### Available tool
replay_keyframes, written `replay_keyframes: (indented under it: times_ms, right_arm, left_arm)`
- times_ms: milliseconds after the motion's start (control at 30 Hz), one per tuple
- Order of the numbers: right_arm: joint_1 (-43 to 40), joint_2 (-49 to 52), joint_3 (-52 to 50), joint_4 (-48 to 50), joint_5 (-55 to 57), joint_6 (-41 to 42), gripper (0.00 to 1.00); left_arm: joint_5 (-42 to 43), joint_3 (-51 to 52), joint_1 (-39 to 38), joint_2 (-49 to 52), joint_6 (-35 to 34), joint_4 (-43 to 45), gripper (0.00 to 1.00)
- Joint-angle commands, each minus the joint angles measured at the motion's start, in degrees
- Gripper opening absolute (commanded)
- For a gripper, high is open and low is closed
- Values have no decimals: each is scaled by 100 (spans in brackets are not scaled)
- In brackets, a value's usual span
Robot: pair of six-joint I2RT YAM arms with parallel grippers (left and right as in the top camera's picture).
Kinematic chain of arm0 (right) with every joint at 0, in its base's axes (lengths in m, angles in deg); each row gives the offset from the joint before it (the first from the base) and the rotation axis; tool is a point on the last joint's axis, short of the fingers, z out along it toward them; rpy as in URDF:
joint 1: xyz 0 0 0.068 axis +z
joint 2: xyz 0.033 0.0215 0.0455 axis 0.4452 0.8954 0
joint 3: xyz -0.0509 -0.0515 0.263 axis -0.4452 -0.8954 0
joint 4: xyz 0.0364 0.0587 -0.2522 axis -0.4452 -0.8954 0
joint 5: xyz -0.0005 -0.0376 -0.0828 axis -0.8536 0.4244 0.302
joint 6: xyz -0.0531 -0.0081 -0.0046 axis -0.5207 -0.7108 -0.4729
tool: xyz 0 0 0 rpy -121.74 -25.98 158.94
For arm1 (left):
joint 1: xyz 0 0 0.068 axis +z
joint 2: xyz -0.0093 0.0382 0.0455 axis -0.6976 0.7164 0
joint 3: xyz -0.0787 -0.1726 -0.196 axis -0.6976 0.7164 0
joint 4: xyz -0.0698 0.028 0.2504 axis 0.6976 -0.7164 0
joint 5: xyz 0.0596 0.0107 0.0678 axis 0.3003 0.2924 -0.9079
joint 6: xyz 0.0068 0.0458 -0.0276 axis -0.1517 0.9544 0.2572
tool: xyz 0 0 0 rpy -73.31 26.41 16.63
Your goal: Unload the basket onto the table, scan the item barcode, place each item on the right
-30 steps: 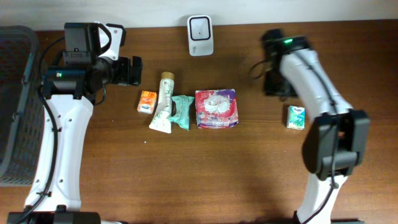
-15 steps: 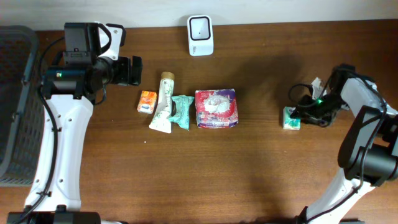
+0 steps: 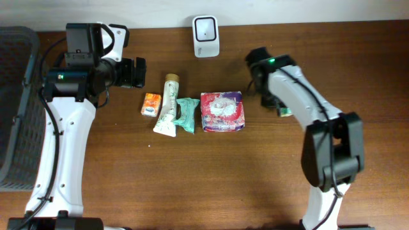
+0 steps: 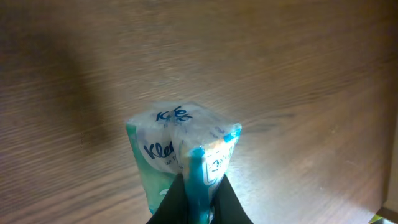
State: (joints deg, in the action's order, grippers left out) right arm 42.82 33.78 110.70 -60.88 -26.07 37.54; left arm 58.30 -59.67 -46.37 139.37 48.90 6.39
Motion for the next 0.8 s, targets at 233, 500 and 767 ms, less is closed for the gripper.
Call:
replay_keyframes:
  times_ms: [233, 500, 767]
  right_arm:
    - [636, 686, 1464, -560, -2549, -271, 71]
    - [-592, 697, 2822, -2004, -2852, -1281, 90]
    - [-2481, 721, 1469, -1519, -4863, -3300, 72]
  left_arm:
    - [2, -50, 7, -24, -50, 9, 99]
    - [2, -50, 7, -24, -50, 9, 99]
    - [4, -50, 7, -24, -50, 9, 99]
